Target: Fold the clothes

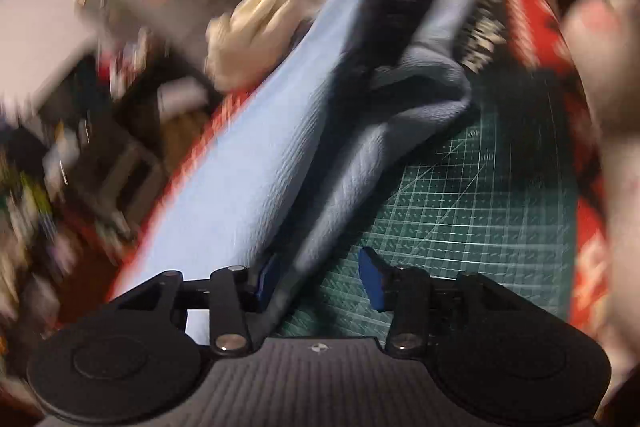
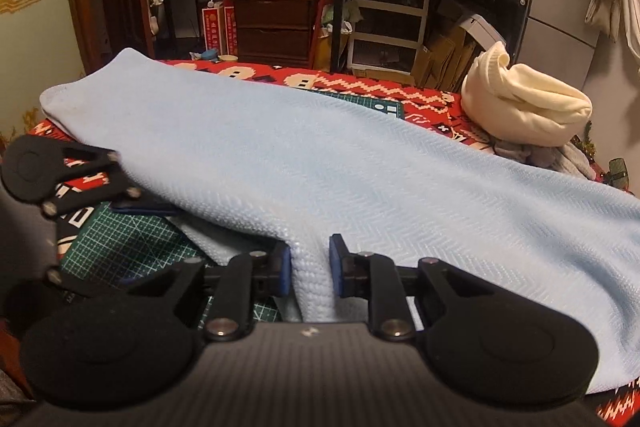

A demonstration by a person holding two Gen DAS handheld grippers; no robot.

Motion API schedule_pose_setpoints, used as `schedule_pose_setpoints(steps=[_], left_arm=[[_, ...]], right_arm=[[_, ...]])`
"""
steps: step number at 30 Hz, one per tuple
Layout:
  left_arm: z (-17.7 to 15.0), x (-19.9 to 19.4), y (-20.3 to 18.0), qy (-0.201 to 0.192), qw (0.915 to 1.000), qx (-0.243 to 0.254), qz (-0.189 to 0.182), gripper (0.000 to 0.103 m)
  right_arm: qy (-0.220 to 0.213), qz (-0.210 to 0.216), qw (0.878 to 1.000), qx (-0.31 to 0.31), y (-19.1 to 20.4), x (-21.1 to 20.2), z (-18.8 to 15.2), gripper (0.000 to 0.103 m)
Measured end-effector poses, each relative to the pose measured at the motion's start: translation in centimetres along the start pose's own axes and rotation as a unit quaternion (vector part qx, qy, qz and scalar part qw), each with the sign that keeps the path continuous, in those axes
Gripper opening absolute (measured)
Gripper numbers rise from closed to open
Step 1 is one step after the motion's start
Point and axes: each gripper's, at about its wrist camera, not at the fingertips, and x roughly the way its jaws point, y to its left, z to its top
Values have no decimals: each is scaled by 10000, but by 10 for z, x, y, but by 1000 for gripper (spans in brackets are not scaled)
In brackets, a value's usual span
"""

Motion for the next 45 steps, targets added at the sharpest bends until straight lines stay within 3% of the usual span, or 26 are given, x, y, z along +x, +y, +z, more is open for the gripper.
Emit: schedule_pose_setpoints(steps=[4, 7, 13, 17, 21, 27, 30, 35, 37, 40, 41, 44, 45], left_arm=[[0, 10, -10, -220, 9958, 845, 276, 39], [-4, 17, -19, -171, 9888, 1447, 311, 10], [-20, -9, -28, -502, 9790, 1936, 403, 7], [-27, -13, -35, -509, 9753, 2100, 452, 7], [-24, -8, -37, -433, 9796, 1905, 471, 7], [-29, -12, -30, -522, 9775, 2005, 395, 8], [-33, -14, -29, -547, 9763, 2066, 351, 8], [-35, -18, -39, -575, 9746, 2137, 346, 8], [-35, -17, -40, -567, 9742, 2162, 321, 8], [-37, -19, -40, -635, 9720, 2244, 295, 8], [-38, -20, -39, -660, 9712, 2272, 287, 8], [-39, -20, -36, -736, 9700, 2306, 224, 8], [-39, -20, -37, -761, 9690, 2340, 231, 8]], right_arm=[[1, 93, 9998, 194, -7, 2, 1, 22], [28, 107, 9998, 179, -7, 3, -1, 22], [53, 72, 9996, -253, 4, -5, -7, 24], [202, 124, 9955, -918, 22, -15, -25, 30], [189, 257, 9789, -2017, 55, -28, -45, 29], [241, 818, 9561, -2802, 88, -14, -44, 26], [375, 639, 9519, -2973, 94, 4, -40, 24], [206, 250, 9453, -3247, 91, 14, -32, 27], [240, 243, 9345, -3543, 97, 22, -31, 28], [360, 328, 9054, -4217, 110, 37, -33, 32], [379, 356, 8979, -4372, 111, 39, -31, 32], [822, 352, 8875, -4520, 102, 47, -22, 11], [938, 342, 8850, -4548, 97, 47, -22, 11]])
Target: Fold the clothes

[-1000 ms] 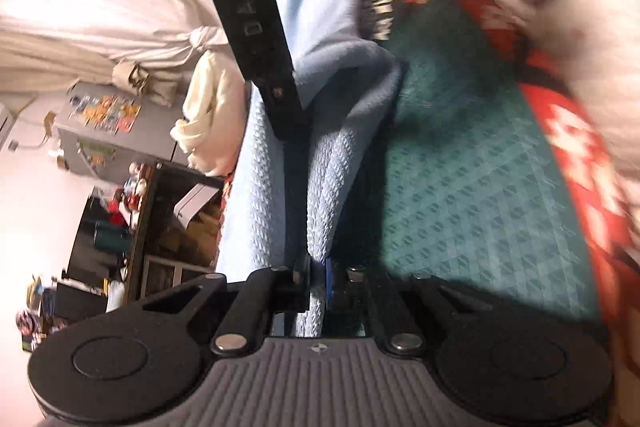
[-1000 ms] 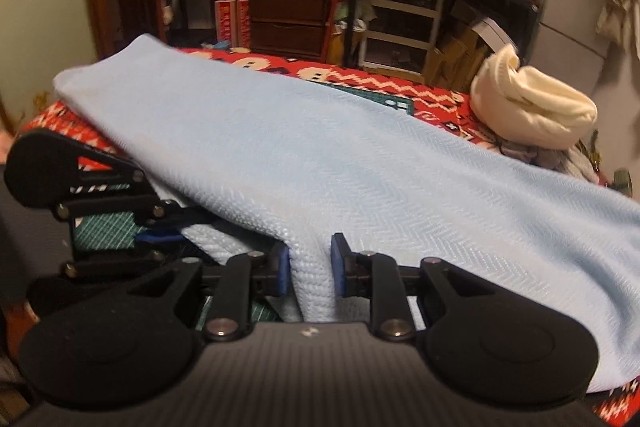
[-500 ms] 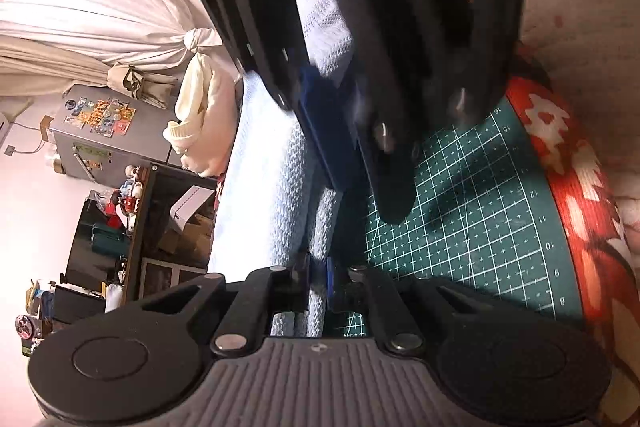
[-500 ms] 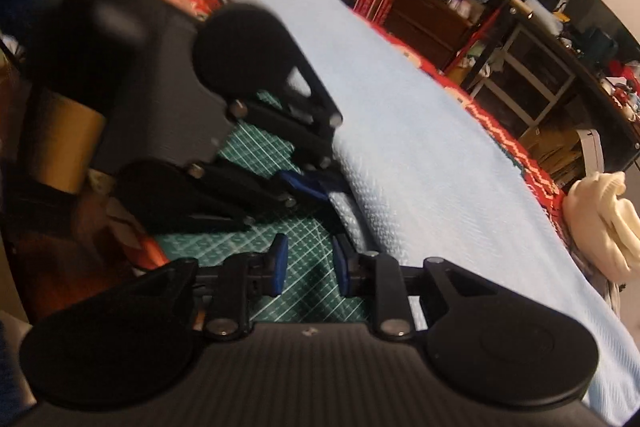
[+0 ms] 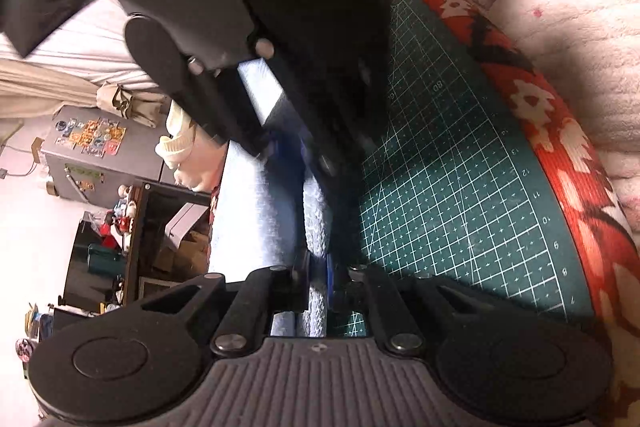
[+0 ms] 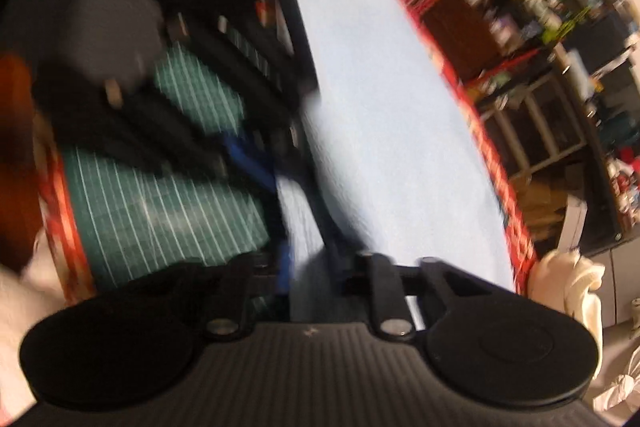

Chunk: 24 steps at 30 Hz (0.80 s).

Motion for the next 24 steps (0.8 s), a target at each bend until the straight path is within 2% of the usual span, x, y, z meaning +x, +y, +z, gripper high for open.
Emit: schedule_pose_setpoints(steps=[2, 4, 11, 15, 21, 24], left_arm=[[0, 1, 0, -7, 10000, 28, -15, 8], [0, 4, -4, 81, 9999, 118, 7, 13], [-20, 13, -5, 431, 9980, 326, 314, 13], [-46, 17, 0, 683, 9952, 589, 379, 13], [-79, 5, 2, 1029, 9890, 1043, 191, 13], [-84, -11, 8, 956, 9913, 883, 169, 8]], right_arm=[[162, 49, 9998, -76, -2, -3, -7, 10], [239, 33, 9996, -167, 2, -10, -13, 10], [89, -395, 9992, 28, 14, -28, -15, 9], [25, -474, 9987, 208, 19, -42, -17, 9], [-23, -434, 9983, 398, 6, -54, -17, 9], [-23, -400, 9983, 421, 10, -61, -18, 9]])
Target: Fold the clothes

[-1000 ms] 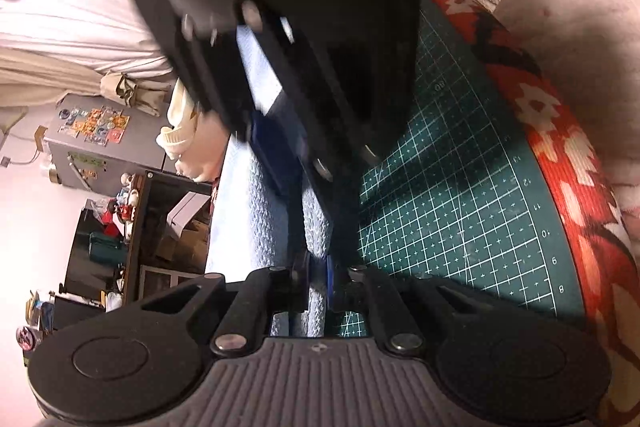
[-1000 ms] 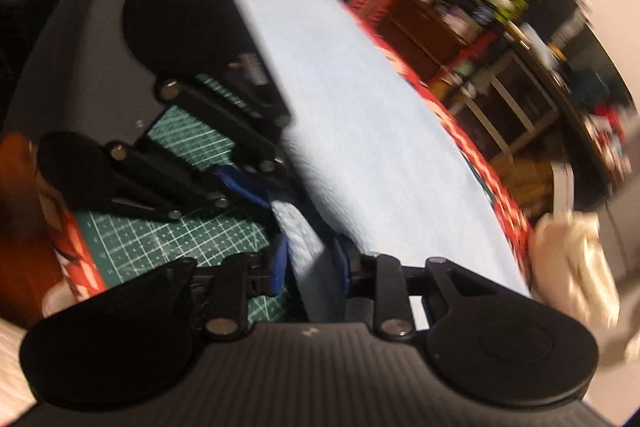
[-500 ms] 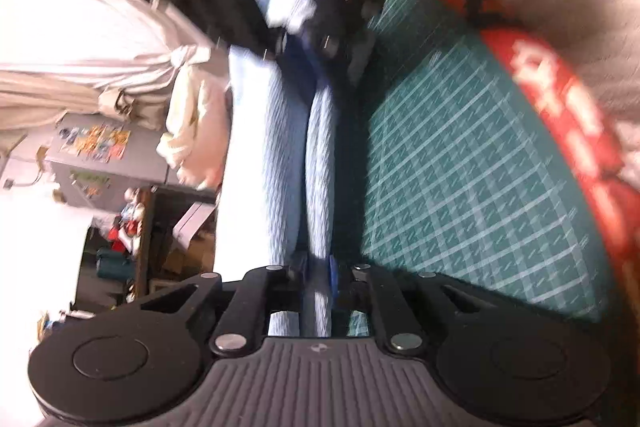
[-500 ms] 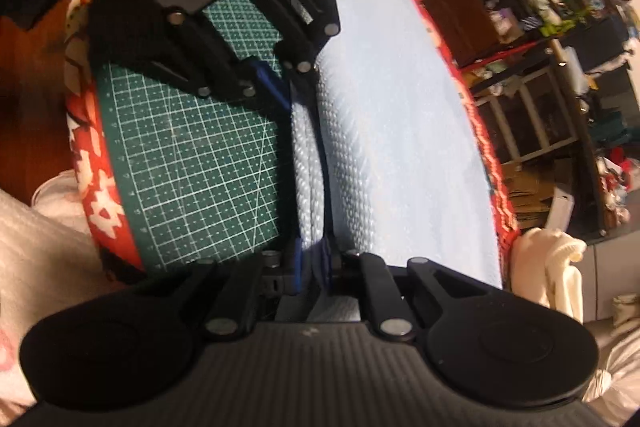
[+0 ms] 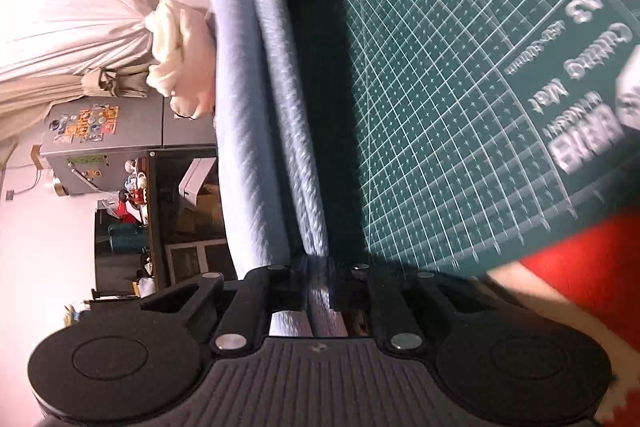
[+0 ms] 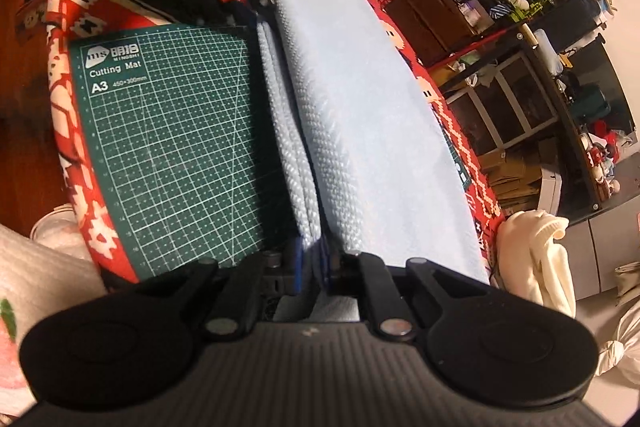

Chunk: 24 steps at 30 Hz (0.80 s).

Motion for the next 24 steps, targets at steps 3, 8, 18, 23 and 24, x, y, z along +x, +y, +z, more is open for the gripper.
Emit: schedule_pose_setpoints(steps=[3, 8, 18, 23, 24], left_arm=[[0, -14, 9, -76, 9996, -284, -57, 8], [1, -17, -11, -62, 9997, -135, -189, 9], [-10, -55, 14, 218, 9846, -1732, -127, 9], [-10, -23, 46, 713, 9434, -3228, -258, 10], [-9, -14, 51, 830, 9324, -3505, -311, 10]], right_arm=[[-5, 54, 10000, 11, 0, -2, -5, 9], [79, 190, 9998, -86, 17, 7, -20, 11], [-547, 604, 9835, 1614, -8, -42, -43, 13], [-819, 517, 9368, 3363, -51, -34, -51, 14], [-740, 574, 9251, 3680, -57, -26, -56, 14]])
